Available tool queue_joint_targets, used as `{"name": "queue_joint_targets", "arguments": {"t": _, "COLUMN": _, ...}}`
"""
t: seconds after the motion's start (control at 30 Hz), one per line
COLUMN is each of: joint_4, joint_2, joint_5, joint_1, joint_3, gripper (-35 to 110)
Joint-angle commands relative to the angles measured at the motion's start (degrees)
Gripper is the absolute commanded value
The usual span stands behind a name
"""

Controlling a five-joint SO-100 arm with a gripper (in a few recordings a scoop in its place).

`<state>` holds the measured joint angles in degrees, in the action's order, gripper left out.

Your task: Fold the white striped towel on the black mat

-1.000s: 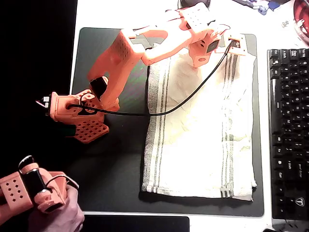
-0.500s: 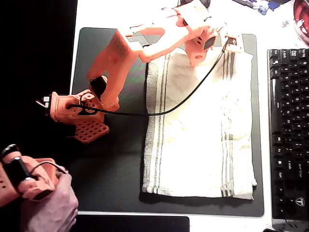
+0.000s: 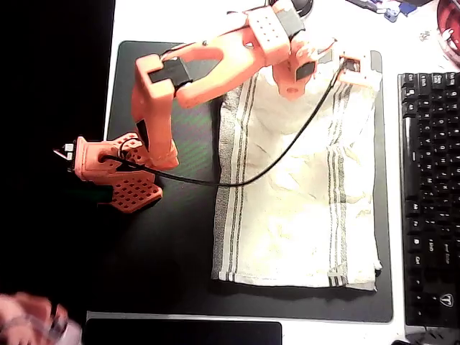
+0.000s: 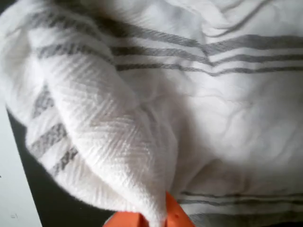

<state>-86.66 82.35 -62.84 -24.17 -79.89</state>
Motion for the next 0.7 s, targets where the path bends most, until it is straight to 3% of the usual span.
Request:
{"name": "queue_joint_targets", "arguments": {"t": 0.0, "joint_4": -1.3, "joint_2": 8.1, "joint_5": -3.7, "joint_1": 5.3, "joint_3": -1.4, "gripper": 0}}
{"name": "queue_joint_targets", "arguments": {"t": 0.37, "joint_4": -2.2, "joint_2": 11.1, "joint_5": -21.2, "joint_1": 31.8, "joint_3": -1.5, "gripper": 0}}
{"name": "queue_joint_targets", "arguments": {"t": 0.67, "joint_4": 2.2, "joint_2": 7.1, "joint_5": -31.0, "joint_1": 46.3, "joint_3": -2.3, "gripper": 0}}
